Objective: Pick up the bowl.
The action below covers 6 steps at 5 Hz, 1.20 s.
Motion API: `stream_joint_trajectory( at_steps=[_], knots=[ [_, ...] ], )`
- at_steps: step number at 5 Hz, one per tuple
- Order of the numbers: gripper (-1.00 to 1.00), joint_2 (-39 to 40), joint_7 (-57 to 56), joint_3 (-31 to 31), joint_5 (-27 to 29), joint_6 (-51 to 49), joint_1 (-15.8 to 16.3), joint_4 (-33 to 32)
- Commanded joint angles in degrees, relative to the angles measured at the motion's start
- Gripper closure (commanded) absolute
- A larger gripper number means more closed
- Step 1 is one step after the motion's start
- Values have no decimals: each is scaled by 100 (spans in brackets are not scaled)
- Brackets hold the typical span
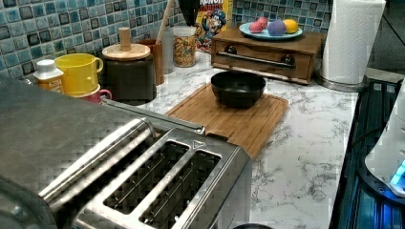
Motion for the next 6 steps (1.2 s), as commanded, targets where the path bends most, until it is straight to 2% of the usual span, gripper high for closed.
stream_joint_trajectory(
  at_steps=[1,3,4,5,6],
  knots=[
    [100,0,-12,-13,4,18,-39,-4],
    [100,-342,-316,-210,-325,455,-367,-836],
    [100,-439,-424,-512,-467,719,-448,-1153],
    [100,-509,-482,-660,-454,796,-688,-1210],
    [0,-563,-655,-910,-384,857,-720,-1318]
  ],
)
